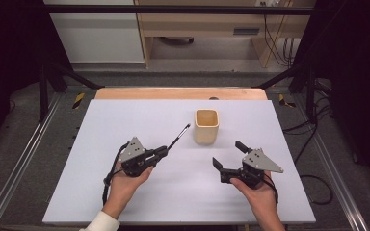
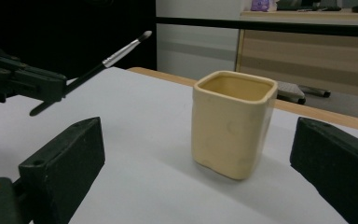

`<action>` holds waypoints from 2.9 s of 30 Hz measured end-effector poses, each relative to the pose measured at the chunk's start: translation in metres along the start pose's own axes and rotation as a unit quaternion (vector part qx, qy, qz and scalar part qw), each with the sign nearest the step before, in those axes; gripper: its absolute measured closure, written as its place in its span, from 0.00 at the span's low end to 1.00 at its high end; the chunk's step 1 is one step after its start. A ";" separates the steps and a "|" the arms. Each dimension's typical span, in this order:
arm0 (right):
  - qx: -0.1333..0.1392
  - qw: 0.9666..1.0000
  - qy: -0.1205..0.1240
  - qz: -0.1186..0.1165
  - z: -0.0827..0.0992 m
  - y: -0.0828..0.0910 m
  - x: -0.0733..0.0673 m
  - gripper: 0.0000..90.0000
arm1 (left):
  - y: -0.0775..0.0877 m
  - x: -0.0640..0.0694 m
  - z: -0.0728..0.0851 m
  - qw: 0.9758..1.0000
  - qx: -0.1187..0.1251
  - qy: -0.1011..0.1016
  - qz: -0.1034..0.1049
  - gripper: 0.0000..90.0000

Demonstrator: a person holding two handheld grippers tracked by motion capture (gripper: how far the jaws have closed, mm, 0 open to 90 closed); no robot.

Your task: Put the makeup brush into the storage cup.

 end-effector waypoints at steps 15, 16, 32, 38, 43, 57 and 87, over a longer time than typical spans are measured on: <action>0.012 0.999 -0.021 -0.026 -0.005 -0.018 -0.012 0.04 | -0.013 0.006 0.002 1.000 0.013 -0.001 0.011 0.94; 0.017 0.999 -0.025 -0.025 -0.005 -0.018 -0.012 0.04 | -0.013 0.006 0.002 1.000 0.015 0.001 0.011 0.93; 0.022 0.999 -0.022 -0.027 -0.003 -0.023 -0.017 0.03 | -0.015 0.006 0.008 1.000 0.015 0.000 0.008 0.93; 0.022 0.999 -0.029 -0.028 -0.004 -0.024 -0.019 0.02 | -0.016 0.006 0.008 1.000 0.015 0.000 0.008 0.93; 0.022 0.999 -0.027 -0.032 -0.005 -0.025 -0.022 0.02 | -0.017 0.008 0.008 1.000 0.018 0.001 0.009 0.94; 0.018 0.998 -0.029 -0.051 -0.010 -0.033 -0.031 0.10 | -0.021 0.014 0.008 1.000 0.013 -0.011 0.015 0.93; 0.005 0.989 -0.092 -0.112 -0.011 -0.070 -0.039 0.41 | -0.028 0.027 0.007 0.999 0.016 -0.025 0.032 0.93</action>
Point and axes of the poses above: each handheld gripper's, and its own axes: y roughly backward along the jaws, z roughly out of its underside, x roughly to its right, the point moved 4 cm from there along -y, roughly forward along the jaws, and after that the axes turned 11 degrees about -x, right-handed, at the moved point
